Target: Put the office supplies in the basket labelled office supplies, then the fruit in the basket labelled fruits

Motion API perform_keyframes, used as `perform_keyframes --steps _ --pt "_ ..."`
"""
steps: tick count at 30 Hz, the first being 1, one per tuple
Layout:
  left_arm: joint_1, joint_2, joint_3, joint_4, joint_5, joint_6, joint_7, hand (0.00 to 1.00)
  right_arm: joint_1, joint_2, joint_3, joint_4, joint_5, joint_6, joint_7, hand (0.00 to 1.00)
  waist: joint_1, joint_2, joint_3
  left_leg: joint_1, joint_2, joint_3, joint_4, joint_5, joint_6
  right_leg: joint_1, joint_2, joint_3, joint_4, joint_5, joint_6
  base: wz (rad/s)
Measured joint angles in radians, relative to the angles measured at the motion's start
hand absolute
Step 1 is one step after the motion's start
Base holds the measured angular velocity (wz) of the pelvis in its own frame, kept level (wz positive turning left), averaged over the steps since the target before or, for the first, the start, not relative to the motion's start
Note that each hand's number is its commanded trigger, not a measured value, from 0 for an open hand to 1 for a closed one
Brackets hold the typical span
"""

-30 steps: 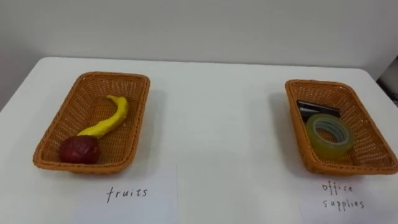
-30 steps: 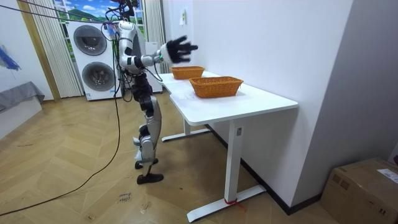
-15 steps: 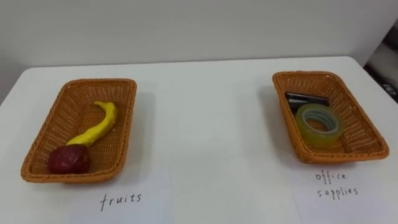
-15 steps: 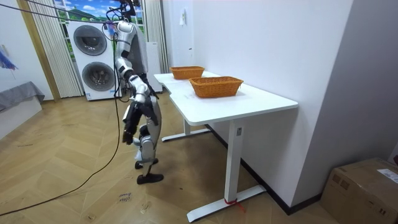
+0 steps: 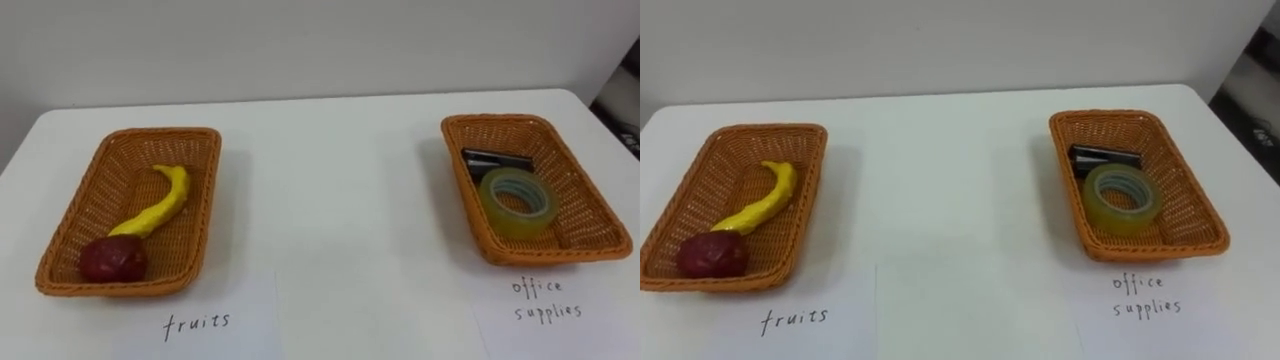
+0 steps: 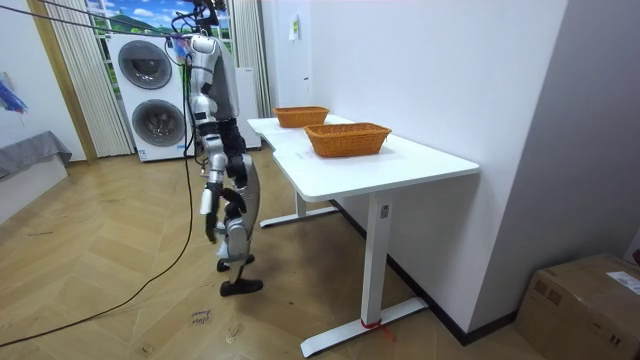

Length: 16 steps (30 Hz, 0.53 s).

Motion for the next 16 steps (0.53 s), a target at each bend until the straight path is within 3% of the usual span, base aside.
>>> perform_keyframes --steps 3,6,11,16 --pt "-0.036 0.003 -0.023 0.031 0.020 0.010 0.003 0.00 -0.035 -0.012 0.177 0.000 -0.363 0.033 0.115 0.00 0.052 0.004 0.0018 0.001 0.006 0.008 0.001 -0.003 0.000 -0.004 0.001 -0.001 -0.003 0.002 -0.002 -0.08" --pt "-0.056 0.002 -0.029 0.069 0.021 0.018 0.006 0.00 -0.098 -0.009 0.245 0.014 -0.533 0.036 0.173 0.00 0.070 0.004 0.0024 0.009 0.000 0.000 0.001 -0.003 -0.001 0.010 0.001 -0.009 -0.009 0.002 -0.002 0.07" --pt "-0.055 0.001 -0.027 0.076 0.039 0.038 0.015 0.00 -0.148 -0.008 0.324 0.009 -0.691 0.035 0.242 0.00 0.102 0.005 0.0045 0.017 -0.001 -0.017 -0.004 -0.005 -0.004 0.032 0.003 -0.020 -0.023 0.002 -0.002 0.12" --pt "-0.056 -0.008 -0.026 0.076 0.062 0.053 0.015 0.00 -0.158 -0.010 0.331 0.008 -0.726 0.034 0.275 0.00 0.116 0.011 0.0130 0.013 -0.001 -0.020 -0.004 -0.005 -0.004 0.033 0.002 -0.028 -0.025 0.002 -0.002 0.05"
